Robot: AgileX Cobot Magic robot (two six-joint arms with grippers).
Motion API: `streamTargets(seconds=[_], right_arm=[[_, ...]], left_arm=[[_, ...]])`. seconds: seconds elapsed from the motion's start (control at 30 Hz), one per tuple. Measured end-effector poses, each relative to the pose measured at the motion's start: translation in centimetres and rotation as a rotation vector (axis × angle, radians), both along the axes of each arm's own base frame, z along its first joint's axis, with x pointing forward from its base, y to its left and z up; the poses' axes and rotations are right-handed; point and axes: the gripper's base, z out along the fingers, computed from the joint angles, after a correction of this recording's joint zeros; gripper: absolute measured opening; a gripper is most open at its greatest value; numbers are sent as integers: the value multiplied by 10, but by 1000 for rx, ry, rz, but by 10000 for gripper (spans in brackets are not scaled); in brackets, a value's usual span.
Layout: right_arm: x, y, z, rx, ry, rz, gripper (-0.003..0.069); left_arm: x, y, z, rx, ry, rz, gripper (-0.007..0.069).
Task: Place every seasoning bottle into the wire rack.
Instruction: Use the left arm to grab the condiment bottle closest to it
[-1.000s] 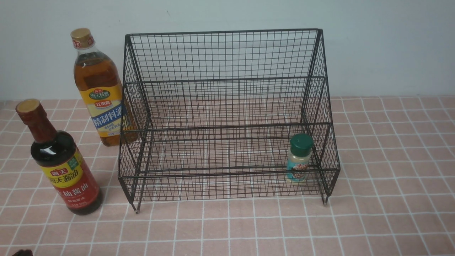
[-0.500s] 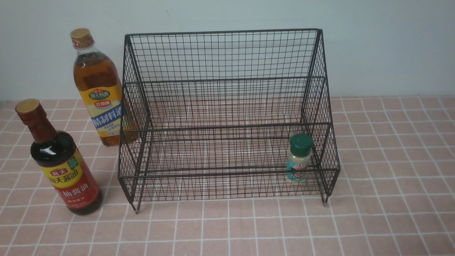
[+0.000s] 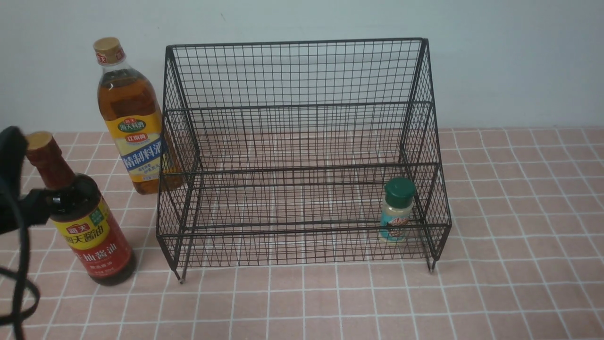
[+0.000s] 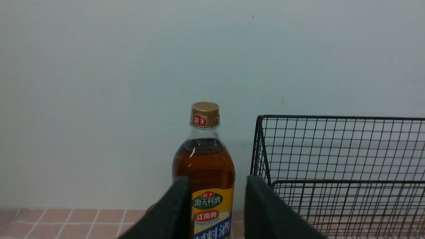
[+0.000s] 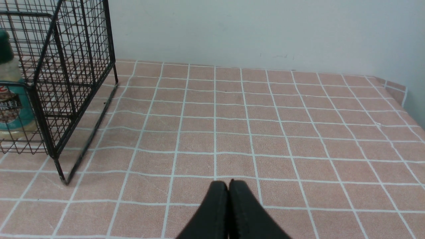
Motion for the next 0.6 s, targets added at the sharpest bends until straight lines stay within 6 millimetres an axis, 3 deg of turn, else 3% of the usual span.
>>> streamTargets(seconds=[0.23, 0.33, 0.6], right_arm=[[0, 0, 0, 0, 0, 0, -12], [0, 0, 0, 0, 0, 0, -12], [0, 0, 0, 2, 0, 0, -12]], left_arm=[[30, 2, -8, 12, 62, 32, 563], [40, 7, -17, 13, 90, 70, 614], [61, 12, -38, 32, 140, 117, 612]])
